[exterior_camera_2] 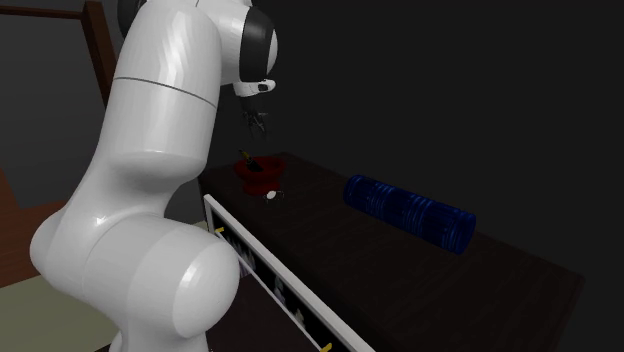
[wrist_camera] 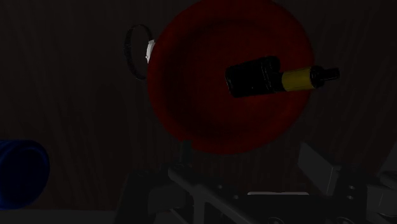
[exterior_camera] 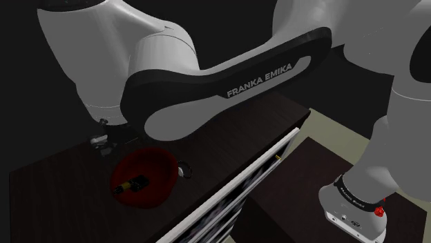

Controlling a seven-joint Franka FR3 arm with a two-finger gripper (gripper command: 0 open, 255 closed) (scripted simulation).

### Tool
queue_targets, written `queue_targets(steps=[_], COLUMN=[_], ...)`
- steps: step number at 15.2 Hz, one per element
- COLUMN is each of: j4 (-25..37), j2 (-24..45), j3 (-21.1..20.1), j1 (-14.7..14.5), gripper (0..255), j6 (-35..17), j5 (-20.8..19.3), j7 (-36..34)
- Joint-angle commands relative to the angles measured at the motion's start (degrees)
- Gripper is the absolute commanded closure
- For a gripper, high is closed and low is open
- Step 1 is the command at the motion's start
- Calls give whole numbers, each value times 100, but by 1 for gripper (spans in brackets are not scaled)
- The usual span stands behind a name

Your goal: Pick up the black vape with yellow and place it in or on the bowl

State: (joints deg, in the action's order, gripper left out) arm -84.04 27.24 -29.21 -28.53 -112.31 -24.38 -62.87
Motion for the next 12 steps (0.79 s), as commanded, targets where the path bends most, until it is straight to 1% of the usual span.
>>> queue_targets(steps=[1, 5, 12], j4=[0, 430, 430], j2=[0, -194, -194], j3=[0, -83, -83], j1=[0, -62, -62], gripper=[0, 0, 0], j6=[0, 597, 597], j5=[0, 132, 132], j7=[0, 100, 100])
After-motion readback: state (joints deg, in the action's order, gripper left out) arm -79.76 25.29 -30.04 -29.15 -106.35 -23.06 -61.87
